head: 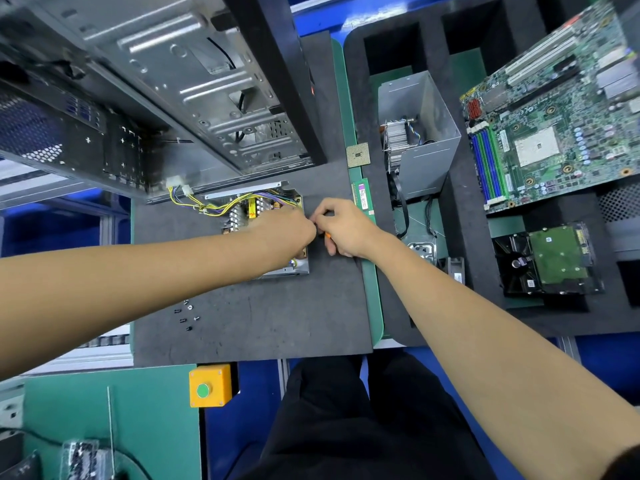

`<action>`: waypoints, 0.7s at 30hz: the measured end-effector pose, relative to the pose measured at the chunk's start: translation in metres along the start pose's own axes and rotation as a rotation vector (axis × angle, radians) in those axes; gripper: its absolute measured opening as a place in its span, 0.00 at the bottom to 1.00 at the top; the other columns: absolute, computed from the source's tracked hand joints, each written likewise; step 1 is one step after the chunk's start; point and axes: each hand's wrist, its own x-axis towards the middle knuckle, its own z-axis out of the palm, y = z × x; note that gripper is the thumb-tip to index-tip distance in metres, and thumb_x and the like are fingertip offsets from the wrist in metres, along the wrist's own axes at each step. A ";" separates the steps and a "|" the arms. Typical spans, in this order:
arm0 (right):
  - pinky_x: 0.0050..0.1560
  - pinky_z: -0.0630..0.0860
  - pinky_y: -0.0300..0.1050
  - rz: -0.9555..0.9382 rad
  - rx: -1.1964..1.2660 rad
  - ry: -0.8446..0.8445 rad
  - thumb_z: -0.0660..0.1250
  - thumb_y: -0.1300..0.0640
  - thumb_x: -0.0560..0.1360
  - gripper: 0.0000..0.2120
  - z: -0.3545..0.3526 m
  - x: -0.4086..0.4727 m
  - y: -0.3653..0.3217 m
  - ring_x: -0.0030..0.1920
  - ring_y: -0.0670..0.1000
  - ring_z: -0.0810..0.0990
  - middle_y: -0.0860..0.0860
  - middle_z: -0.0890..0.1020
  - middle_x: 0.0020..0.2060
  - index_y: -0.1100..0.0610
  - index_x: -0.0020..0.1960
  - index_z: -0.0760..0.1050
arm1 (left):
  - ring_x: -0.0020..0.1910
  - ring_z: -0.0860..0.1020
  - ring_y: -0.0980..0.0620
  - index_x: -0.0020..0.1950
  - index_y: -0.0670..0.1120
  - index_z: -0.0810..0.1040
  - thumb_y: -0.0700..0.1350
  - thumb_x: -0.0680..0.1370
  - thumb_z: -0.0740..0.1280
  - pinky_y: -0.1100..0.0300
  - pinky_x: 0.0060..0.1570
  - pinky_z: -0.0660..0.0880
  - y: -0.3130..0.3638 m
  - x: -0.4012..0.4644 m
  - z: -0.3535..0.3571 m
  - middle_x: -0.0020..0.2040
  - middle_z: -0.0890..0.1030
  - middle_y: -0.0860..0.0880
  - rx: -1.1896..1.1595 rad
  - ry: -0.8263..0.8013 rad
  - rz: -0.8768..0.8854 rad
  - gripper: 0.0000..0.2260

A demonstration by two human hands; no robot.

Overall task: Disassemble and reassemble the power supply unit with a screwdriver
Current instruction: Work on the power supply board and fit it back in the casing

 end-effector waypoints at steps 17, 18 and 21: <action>0.18 0.58 0.35 -0.002 0.028 0.007 0.61 0.57 0.77 0.07 0.002 0.001 0.000 0.15 0.52 0.63 0.56 0.77 0.21 0.59 0.47 0.76 | 0.63 0.75 0.40 0.63 0.40 0.75 0.37 0.81 0.66 0.50 0.46 0.73 0.001 0.003 0.004 0.61 0.75 0.41 0.055 0.033 0.057 0.11; 0.18 0.58 0.34 -0.002 0.029 0.005 0.60 0.58 0.76 0.07 0.002 0.001 0.000 0.15 0.52 0.62 0.56 0.77 0.20 0.59 0.46 0.75 | 0.62 0.76 0.41 0.61 0.42 0.75 0.41 0.82 0.66 0.49 0.48 0.74 -0.005 0.004 0.005 0.59 0.76 0.41 -0.037 0.056 0.079 0.09; 0.19 0.58 0.34 0.003 0.021 0.007 0.58 0.59 0.73 0.06 0.001 0.001 0.001 0.15 0.52 0.62 0.57 0.77 0.21 0.56 0.43 0.73 | 0.51 0.79 0.44 0.50 0.47 0.73 0.45 0.81 0.68 0.53 0.46 0.72 -0.025 0.005 0.006 0.48 0.80 0.48 -0.416 0.085 0.131 0.05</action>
